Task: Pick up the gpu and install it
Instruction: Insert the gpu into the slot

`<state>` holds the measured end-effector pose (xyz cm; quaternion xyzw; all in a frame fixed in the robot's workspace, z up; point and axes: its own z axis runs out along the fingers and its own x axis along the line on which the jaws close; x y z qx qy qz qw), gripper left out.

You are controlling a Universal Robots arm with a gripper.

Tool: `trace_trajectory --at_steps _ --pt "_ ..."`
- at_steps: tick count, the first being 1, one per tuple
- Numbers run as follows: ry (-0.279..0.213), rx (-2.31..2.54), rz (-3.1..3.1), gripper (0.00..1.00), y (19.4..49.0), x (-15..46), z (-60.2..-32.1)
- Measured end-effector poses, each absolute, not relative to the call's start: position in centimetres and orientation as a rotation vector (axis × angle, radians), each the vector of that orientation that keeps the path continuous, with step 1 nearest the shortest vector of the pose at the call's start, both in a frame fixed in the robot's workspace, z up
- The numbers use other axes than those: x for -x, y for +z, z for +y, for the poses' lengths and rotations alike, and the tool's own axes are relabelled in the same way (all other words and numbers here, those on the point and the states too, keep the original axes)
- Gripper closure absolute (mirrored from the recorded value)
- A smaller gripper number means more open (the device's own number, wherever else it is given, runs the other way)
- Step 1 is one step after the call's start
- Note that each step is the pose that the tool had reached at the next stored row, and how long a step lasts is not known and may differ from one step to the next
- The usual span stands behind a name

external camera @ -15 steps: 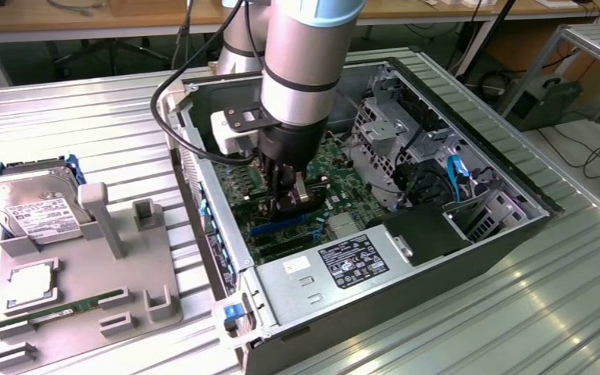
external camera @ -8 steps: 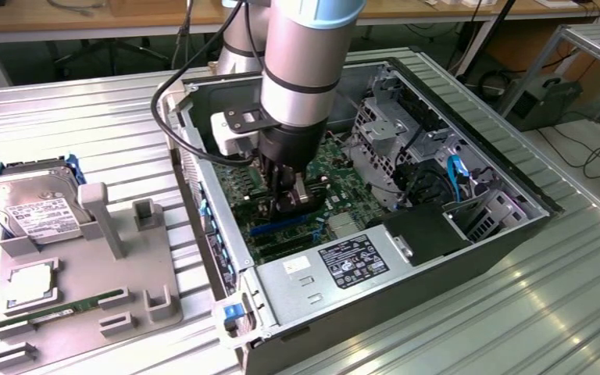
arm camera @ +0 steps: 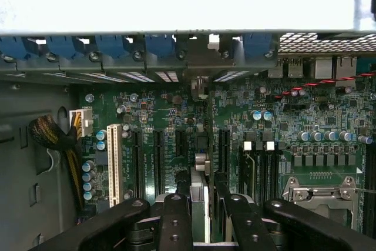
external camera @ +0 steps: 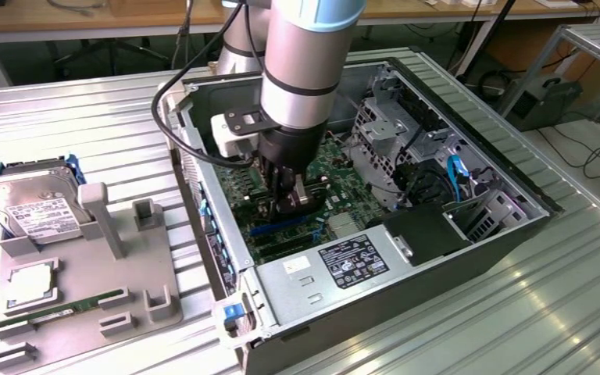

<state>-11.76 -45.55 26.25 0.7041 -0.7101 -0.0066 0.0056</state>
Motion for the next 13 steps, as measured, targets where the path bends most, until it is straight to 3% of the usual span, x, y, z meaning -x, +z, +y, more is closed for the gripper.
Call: trace_trajectory --at_steps 13 --pt "-0.020 -2.204 -2.222 0.73 25.93 11.76 -45.72"
